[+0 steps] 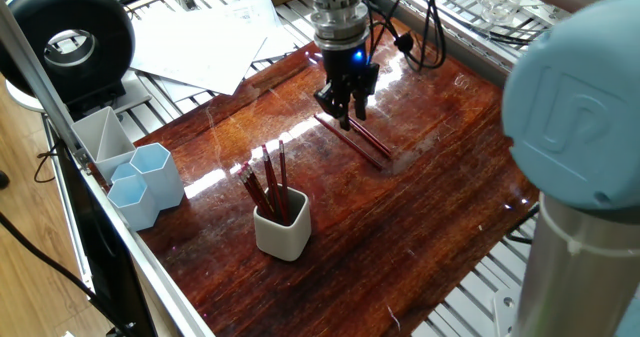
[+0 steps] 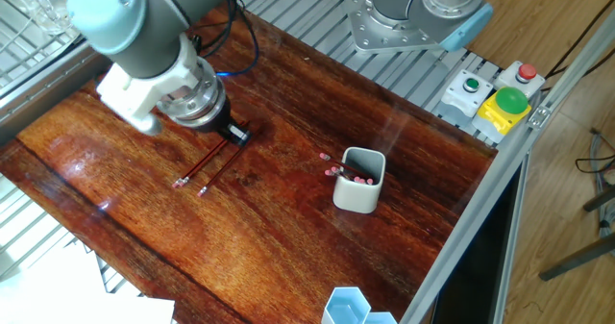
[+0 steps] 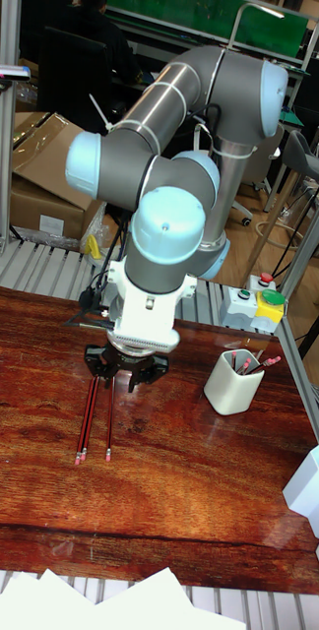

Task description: Put the pen into the pen holder

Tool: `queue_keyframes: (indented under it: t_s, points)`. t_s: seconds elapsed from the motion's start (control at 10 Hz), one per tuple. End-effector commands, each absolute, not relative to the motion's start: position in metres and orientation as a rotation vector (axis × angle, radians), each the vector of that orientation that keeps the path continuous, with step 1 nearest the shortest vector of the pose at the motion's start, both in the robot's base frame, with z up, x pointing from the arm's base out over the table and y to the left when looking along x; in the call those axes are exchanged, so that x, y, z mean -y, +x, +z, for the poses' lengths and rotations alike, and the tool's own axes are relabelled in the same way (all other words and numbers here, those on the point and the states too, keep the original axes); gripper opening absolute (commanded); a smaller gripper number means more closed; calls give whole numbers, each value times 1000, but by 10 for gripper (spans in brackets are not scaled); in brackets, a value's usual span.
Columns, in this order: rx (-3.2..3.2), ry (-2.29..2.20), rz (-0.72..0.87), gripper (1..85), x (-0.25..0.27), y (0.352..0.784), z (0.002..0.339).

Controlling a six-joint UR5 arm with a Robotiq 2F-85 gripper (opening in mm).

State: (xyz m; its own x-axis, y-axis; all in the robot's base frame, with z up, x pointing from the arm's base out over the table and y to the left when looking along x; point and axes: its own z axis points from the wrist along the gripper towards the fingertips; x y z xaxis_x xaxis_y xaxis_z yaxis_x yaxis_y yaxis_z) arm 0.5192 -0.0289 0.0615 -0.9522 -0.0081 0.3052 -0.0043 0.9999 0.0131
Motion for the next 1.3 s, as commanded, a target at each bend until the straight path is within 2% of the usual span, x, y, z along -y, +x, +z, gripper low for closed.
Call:
queue_keyframes:
  t_s: [0.0, 0.3, 0.6, 1.2]
  points:
    - [2787, 8, -41, 400, 31, 527, 53]
    - [2842, 21, -61, 393, 28, 551, 24]
    - [2835, 7, -120, 367, 19, 549, 17]
    - [2872, -2, -116, 300, 22, 552, 2]
